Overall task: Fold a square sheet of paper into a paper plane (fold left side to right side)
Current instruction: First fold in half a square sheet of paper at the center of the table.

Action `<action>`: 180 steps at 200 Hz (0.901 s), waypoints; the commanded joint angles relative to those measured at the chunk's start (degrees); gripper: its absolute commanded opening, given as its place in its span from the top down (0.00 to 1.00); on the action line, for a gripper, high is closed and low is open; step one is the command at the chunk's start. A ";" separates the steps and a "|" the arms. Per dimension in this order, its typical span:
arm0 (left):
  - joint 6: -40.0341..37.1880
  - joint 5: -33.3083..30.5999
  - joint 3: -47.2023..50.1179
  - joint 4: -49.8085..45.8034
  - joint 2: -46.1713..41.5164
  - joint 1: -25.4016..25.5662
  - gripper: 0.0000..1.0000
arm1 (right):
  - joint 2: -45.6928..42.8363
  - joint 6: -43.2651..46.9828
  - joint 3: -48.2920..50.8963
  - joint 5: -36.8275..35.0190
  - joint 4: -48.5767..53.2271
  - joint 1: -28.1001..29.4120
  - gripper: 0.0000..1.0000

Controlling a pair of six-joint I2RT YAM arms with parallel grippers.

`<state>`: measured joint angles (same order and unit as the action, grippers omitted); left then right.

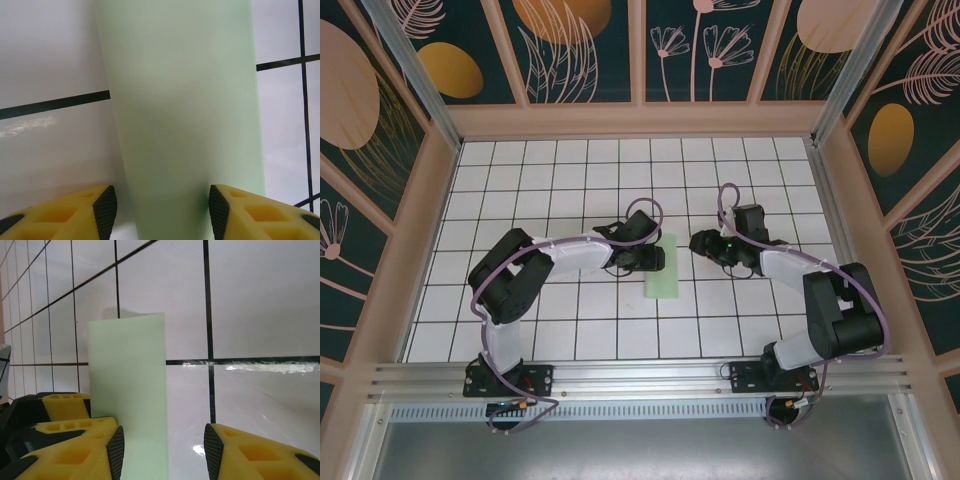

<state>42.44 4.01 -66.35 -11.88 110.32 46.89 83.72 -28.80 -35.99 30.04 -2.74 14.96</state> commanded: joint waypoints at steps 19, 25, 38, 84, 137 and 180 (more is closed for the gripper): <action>-1.13 0.41 -0.45 -0.78 3.49 0.60 0.45 | -1.27 0.19 0.74 1.64 0.55 -0.36 0.50; -1.13 0.46 -0.54 -0.82 3.45 0.63 0.45 | -1.19 0.07 0.74 1.90 0.47 -0.31 0.50; -1.13 0.47 -0.65 -0.86 3.58 0.62 0.45 | -1.01 -0.31 0.91 2.68 0.21 -0.18 0.50; -1.13 0.40 -0.98 -1.03 3.70 0.67 0.45 | 1.20 -2.03 1.29 4.89 -1.12 1.02 0.56; -1.13 0.36 -0.98 -1.13 3.67 0.73 0.45 | 3.67 -3.52 0.83 5.91 -2.19 3.69 0.70; -1.13 0.30 -0.98 -1.17 3.76 0.74 0.45 | 5.03 -5.11 0.57 6.04 -3.17 5.69 0.73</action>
<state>42.22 3.90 -67.11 -12.88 110.63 46.96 87.61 -32.21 -35.57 34.81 -4.12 19.42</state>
